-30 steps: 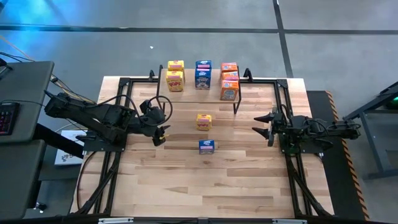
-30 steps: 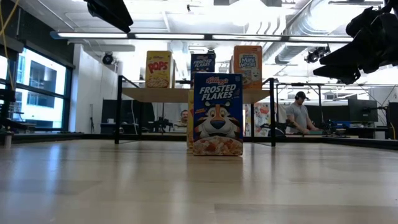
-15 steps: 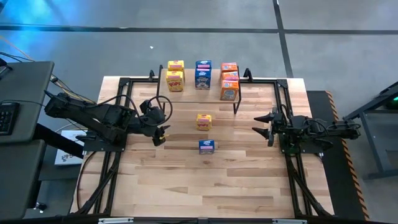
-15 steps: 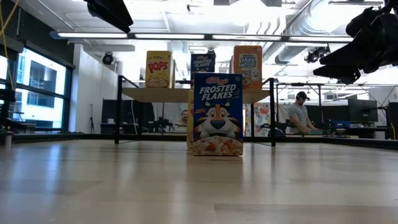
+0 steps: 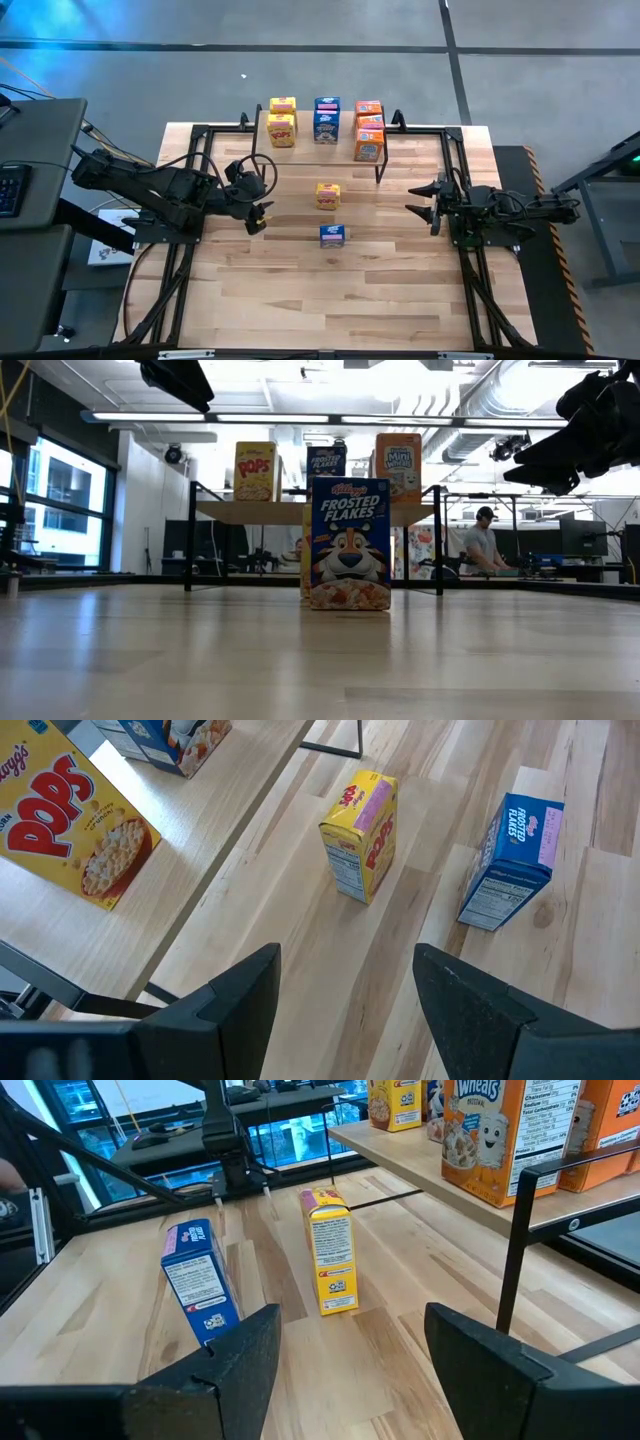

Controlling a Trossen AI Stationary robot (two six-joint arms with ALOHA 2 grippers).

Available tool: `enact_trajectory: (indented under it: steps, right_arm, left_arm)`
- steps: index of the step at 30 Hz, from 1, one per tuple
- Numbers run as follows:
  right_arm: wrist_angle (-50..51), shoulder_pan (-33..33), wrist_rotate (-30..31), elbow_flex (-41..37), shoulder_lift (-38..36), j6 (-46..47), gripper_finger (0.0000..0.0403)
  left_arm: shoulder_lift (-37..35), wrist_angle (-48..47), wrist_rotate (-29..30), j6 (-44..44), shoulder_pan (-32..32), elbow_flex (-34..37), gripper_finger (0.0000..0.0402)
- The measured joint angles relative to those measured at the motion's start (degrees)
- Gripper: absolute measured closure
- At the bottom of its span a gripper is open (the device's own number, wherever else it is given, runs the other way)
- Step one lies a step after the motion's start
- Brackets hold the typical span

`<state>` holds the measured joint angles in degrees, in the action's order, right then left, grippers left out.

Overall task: Stack cereal on shelf
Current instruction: Put the yellow cereal box on the shelf aligned with the other yellow cereal boxes

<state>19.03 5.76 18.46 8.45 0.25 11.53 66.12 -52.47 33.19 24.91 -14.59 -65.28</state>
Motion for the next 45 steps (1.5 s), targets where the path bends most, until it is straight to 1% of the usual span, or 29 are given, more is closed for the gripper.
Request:
enact_trajectory:
  steps: [12, 13, 17, 20, 23, 30, 34, 38, 45]
  right_arm:
    - [0.0, 0.0, 0.0, 0.0, 0.0, 0.0, 0.0162]
    - [0.0, 0.0, 0.0, 0.0, 0.0, 0.0, 0.0162]
    - [0.0, 0.0, 0.0, 0.0, 0.0, 0.0, 0.0162]
    - [0.0, 0.0, 0.0, 0.0, 0.0, 0.0, 0.0163]
    - [0.0, 0.0, 0.0, 0.0, 0.0, 0.0, 0.0162]
    - [0.0, 0.0, 0.0, 0.0, 0.0, 0.0, 0.0162]
    - [0.0, 0.0, 0.0, 0.0, 0.0, 0.0, 0.0163]
    - [0.0, 0.0, 0.0, 0.0, 0.0, 0.0, 0.0162]
    - [0.0, 0.0, 0.0, 0.0, 0.0, 0.0, 0.0162]
  left_arm:
    - [0.0, 0.0, 0.0, -0.1, 0.0, 0.0, 0.0181]
    - [0.0, -0.2, 0.0, -1.8, 0.0, 0.0, 0.0181]
    - [0.0, -0.3, 0.0, -13.4, 0.0, 0.0, 0.0181]
    - [0.0, -0.3, 0.0, -18.5, 0.0, 0.0, 0.0181]
    - [0.0, -0.3, 0.0, -20.7, 0.0, 0.0, 0.0181]
    - [0.0, 0.2, 0.0, -21.0, 0.0, 0.0, 0.0181]
    - [0.3, 5.3, 0.3, -24.2, 0.3, 0.0, 0.0181]
    - [1.0, 12.2, -1.2, -28.5, 1.6, 0.0, 0.0181]
    - [2.7, 21.8, -1.9, -35.0, 6.2, -0.1, 0.0181]
